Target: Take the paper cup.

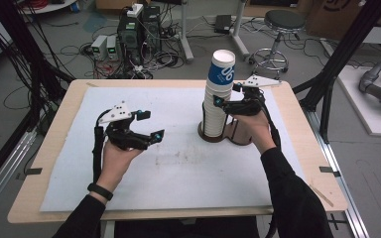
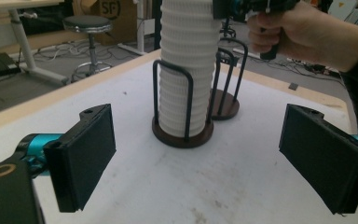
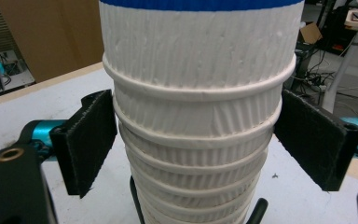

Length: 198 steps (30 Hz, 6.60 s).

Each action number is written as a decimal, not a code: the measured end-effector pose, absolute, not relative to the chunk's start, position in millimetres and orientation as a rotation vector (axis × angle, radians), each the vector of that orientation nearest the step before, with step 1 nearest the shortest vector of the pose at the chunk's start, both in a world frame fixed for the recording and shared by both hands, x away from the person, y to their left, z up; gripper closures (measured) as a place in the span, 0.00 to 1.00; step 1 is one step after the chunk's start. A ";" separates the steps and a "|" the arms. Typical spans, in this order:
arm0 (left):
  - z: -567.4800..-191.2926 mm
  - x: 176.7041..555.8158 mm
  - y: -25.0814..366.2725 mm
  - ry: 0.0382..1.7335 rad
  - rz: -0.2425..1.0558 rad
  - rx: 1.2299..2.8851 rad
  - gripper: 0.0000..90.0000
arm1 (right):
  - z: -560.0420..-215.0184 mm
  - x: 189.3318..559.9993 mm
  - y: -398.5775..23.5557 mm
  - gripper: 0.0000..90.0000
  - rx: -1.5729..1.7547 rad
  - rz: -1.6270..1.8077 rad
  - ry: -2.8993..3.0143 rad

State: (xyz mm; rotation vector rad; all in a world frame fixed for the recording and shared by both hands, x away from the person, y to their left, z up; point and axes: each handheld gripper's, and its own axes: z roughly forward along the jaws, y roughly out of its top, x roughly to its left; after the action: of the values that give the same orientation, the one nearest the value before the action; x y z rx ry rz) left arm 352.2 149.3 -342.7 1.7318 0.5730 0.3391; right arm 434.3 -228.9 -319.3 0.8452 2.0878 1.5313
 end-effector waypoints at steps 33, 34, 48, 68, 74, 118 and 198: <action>-233.2 431.3 46.3 0.490 0.367 1.700 0.13 | -318.4 431.8 -229.1 0.16 0.843 1.518 2.087; -230.2 433.9 40.7 0.490 0.369 1.709 0.14 | -318.3 431.6 -229.2 0.16 0.844 1.517 2.087; -223.2 465.2 1.0 0.472 0.230 1.644 0.15 | -318.3 431.1 -228.5 0.16 0.844 1.514 2.085; -222.9 474.5 -7.8 0.452 0.203 1.669 0.32 | -317.2 429.5 -229.5 0.16 0.845 1.499 2.086; -221.2 473.5 -9.2 0.442 0.220 1.682 0.32 | -317.1 429.3 -229.9 0.16 0.847 1.497 2.084; -129.2 430.0 33.2 0.362 0.429 1.552 0.33 | -317.1 428.4 -228.0 0.16 0.855 1.492 2.078; -376.9 296.5 142.2 0.461 0.233 1.692 0.32 | -312.9 421.6 -228.1 0.16 0.850 1.465 2.062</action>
State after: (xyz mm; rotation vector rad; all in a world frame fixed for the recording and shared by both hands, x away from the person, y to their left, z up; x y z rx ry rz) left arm 296.5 142.2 -376.9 1.6918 0.4612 0.2325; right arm 421.6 -228.1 -312.9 0.8499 2.0619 1.4648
